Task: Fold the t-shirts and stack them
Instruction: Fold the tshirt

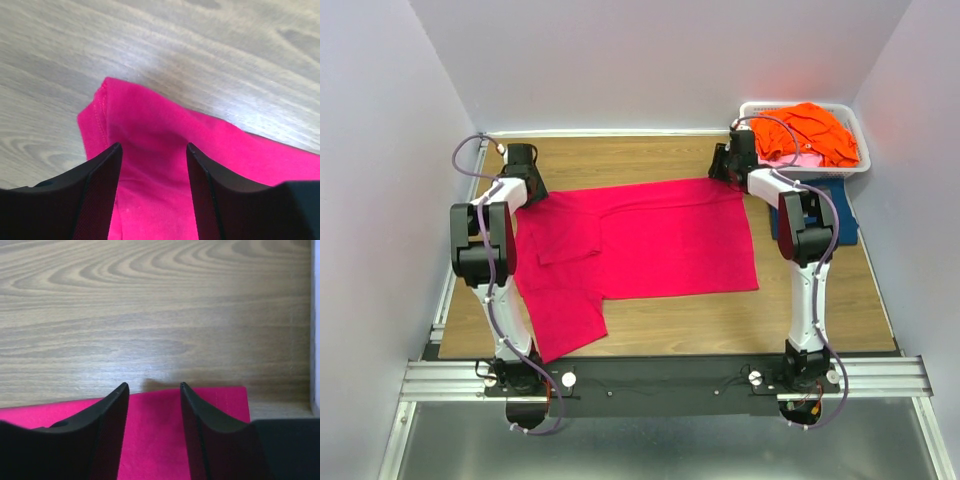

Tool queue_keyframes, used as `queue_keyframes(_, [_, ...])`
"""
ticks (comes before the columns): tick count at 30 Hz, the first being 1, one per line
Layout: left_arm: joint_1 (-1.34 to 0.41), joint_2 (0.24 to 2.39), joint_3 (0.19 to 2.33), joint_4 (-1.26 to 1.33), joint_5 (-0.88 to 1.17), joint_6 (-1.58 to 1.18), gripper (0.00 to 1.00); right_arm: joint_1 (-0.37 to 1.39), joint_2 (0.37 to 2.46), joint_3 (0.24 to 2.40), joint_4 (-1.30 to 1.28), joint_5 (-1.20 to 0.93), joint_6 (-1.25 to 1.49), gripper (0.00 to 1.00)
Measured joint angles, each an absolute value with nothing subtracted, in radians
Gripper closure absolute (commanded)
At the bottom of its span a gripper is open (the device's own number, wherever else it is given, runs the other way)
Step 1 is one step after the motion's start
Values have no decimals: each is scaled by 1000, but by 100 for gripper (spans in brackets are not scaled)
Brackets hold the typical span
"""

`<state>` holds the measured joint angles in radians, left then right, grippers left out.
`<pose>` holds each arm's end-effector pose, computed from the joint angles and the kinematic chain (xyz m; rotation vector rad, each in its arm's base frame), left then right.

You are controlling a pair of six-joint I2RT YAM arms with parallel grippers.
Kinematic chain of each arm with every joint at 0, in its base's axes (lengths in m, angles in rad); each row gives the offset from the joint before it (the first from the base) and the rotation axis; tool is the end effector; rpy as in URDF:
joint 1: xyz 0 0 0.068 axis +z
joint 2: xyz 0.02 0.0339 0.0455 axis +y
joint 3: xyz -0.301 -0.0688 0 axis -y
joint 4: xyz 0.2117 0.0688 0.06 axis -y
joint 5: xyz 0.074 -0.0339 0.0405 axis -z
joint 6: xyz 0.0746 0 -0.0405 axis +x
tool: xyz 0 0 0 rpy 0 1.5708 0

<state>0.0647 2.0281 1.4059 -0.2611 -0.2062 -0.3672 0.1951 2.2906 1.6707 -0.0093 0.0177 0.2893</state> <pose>0.4513 0.0445 0.1953 -0.6087 2.3547 0.1175 0.5356 0.1045 0.1782 0.1141 2.2083 0.2509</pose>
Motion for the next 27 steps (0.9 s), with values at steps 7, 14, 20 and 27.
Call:
queue_keyframes(7, [65,1803,1334,-282,-211,-371,24,197,2205,1665,-55,-56,216,42])
queue_keyframes(14, [67,1387,1062,-280,-212,-397,15,206,1888,1458,-46,-168,223,39])
queue_keyframes(20, [67,1224,860,-361,-208,-455,20,211,1645,1177,-31,-188,273,41])
queue_keyframes(27, [71,1139,735,-414,-187,-523,45,211,1541,949,-72,-247,323,47])
